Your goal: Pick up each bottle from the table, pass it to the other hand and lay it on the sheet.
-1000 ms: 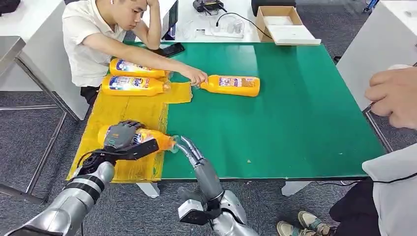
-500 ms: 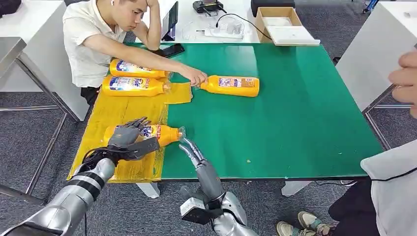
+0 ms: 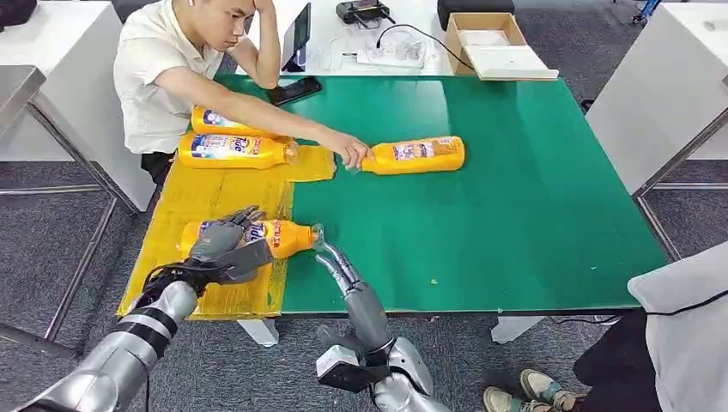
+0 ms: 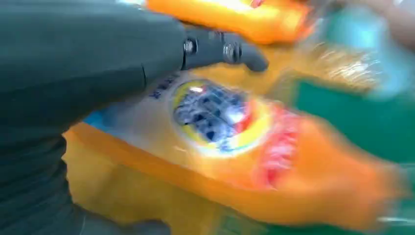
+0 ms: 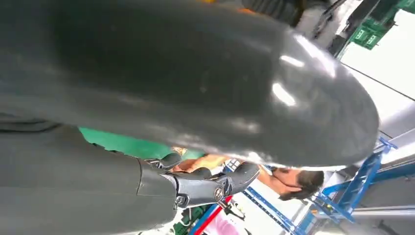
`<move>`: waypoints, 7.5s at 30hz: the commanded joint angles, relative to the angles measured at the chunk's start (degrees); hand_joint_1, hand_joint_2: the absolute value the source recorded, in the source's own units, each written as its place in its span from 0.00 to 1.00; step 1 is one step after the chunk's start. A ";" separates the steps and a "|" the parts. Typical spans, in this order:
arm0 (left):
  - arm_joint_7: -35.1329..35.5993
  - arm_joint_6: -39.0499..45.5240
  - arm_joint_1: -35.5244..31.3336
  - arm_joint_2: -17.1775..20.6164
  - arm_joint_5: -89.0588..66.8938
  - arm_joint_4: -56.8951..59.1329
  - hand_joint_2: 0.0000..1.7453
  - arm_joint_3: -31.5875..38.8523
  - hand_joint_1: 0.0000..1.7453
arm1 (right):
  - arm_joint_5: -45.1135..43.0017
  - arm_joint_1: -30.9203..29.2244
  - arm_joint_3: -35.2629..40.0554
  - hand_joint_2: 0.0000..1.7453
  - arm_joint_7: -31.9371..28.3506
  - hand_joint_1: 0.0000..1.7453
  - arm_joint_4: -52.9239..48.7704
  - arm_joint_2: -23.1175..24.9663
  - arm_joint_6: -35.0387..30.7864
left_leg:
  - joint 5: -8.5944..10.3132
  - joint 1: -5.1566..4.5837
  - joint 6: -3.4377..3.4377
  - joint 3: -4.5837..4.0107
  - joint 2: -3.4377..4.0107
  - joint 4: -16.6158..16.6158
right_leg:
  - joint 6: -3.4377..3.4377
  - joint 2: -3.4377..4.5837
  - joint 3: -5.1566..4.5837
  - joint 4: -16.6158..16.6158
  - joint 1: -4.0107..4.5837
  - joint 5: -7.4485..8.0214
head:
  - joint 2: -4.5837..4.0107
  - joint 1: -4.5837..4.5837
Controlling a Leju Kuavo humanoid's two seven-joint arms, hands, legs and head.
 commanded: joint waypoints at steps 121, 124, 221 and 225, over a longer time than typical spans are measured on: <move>-2.29 -5.77 24.48 -6.99 42.12 -33.39 1.00 8.51 0.00 | 18.37 -21.64 -3.23 1.00 32.17 1.00 29.93 -15.57 30.36 | -0.65 0.08 -0.10 1.95 0.26 -0.12 | -0.16 0.29 1.76 -0.30 0.15 -0.43 | 0.00 -0.02; -3.40 -4.72 24.95 -7.52 44.30 -34.19 1.00 9.27 0.00 | 10.20 -19.11 -8.78 1.00 22.82 1.00 26.09 -14.76 29.52 | -0.55 0.10 -0.14 1.80 0.13 -0.19 | -0.22 0.10 1.66 -0.38 0.18 -0.36 | 0.00 0.00; -4.06 -21.28 26.59 -11.90 63.92 -28.09 1.00 -3.63 1.00 | -12.22 -6.06 1.74 1.00 8.55 1.00 -3.51 -4.77 30.18 | -0.69 0.12 -0.14 0.63 0.22 -0.12 | -0.21 0.20 0.57 -0.16 0.14 -0.48 | 0.00 0.00; -3.71 -20.98 25.87 -11.92 64.41 -26.34 1.00 -3.50 1.00 | -12.27 -6.14 1.66 1.00 8.56 0.98 -3.39 -4.66 30.08 | -0.65 0.11 -0.12 0.52 0.20 -0.10 | -0.18 0.21 0.47 -0.16 0.12 -0.43 | 0.00 0.00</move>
